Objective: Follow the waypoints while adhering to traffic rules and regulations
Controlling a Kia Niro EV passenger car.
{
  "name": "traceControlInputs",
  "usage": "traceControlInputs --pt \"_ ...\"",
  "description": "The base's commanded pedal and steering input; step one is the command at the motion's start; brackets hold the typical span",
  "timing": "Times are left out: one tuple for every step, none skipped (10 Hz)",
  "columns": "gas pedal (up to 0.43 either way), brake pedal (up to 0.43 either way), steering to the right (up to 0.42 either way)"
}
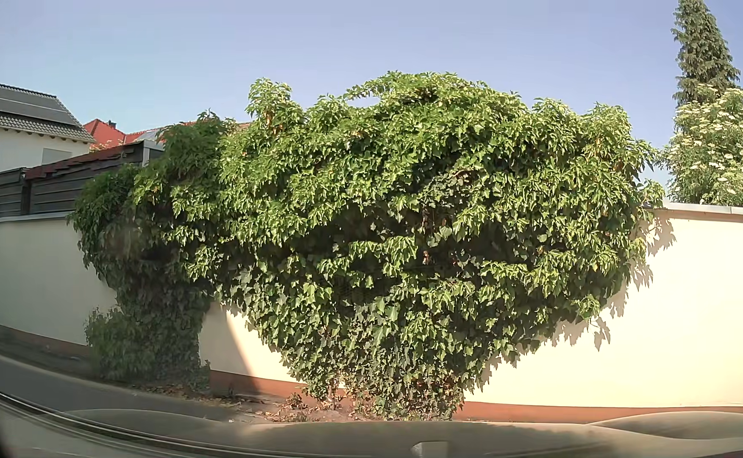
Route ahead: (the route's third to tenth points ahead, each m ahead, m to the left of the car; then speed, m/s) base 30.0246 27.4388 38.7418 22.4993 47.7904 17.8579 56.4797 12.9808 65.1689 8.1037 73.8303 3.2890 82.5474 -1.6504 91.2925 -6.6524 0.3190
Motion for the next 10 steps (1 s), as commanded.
traceControlInputs --pt "0.0 0.061 -0.372" --pt "0.0 0.061 -0.479" --pt "0.0 0.061 -0.591" --pt "0.0 0.055 -0.691" --pt "0.0 0.055 -0.769" --pt "0.0 0.055 -0.838" --pt "0.0 0.055 -0.885" --pt "0.0 0.055 -0.906" --pt "0.0 0.055 -0.925" --pt "0.0 0.055 -0.937"
